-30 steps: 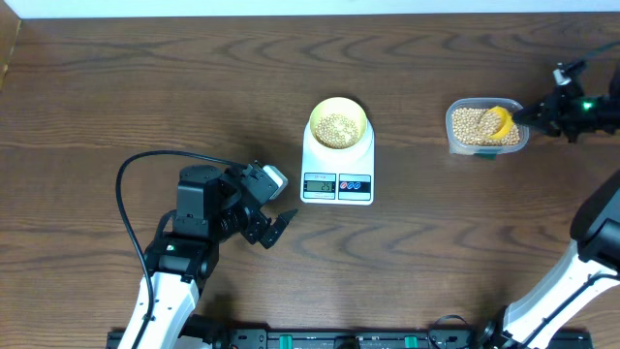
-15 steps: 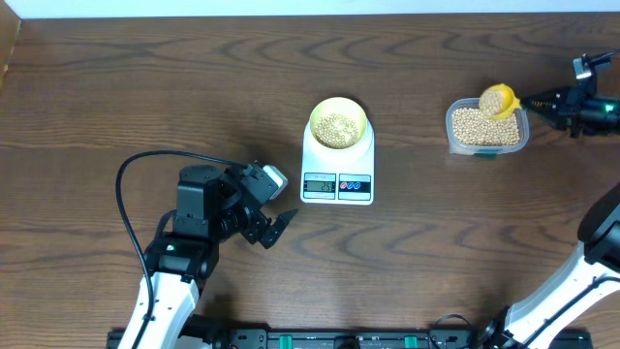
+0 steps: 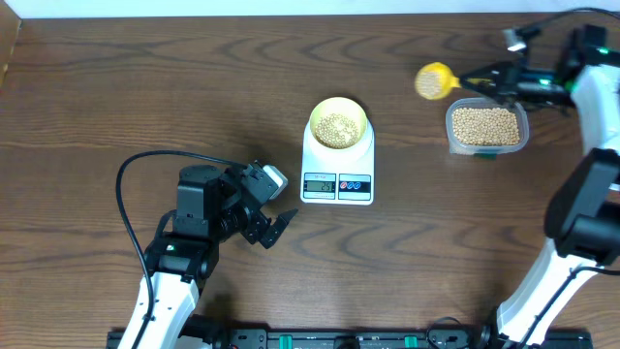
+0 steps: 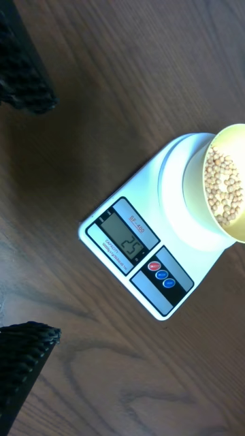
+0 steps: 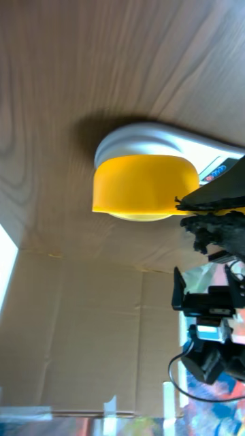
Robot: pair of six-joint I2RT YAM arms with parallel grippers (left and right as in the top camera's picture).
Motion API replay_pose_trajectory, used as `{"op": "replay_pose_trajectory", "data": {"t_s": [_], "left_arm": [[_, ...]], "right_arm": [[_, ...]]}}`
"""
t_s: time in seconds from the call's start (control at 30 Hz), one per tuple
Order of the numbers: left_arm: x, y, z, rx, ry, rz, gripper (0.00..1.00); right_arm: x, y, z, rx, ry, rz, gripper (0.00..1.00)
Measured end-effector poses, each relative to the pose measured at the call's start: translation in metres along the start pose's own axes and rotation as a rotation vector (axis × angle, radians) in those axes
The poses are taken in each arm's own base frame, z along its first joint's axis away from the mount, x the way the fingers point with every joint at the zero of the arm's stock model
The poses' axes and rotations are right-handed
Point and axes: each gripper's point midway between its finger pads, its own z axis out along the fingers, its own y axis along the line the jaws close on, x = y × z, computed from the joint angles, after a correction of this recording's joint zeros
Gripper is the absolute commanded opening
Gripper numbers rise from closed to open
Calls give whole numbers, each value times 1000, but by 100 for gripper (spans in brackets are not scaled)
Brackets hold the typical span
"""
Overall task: Scoop item into bowl and weigh 50g on scale
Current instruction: 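Lift the filled scoop out and carry it toward the bowl, then tip the scoop over the yellow bowl to pour soybeans in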
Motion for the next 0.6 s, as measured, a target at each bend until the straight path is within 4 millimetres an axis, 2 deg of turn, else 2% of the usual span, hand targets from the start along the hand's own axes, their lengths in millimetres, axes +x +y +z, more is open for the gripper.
{"op": "replay_pose_trajectory", "data": {"t_s": [0.17, 0.3, 0.6], "left_arm": [[0, 0, 0, 0, 0, 0, 99], [0, 0, 0, 0, 0, 0, 99], [0, 0, 0, 0, 0, 0, 99]], "right_arm": [[6, 25, 60, -31, 85, -62, 1], [7, 43, 93, -59, 118, -83, 1], [29, 62, 131, -67, 198, -42, 1]]}}
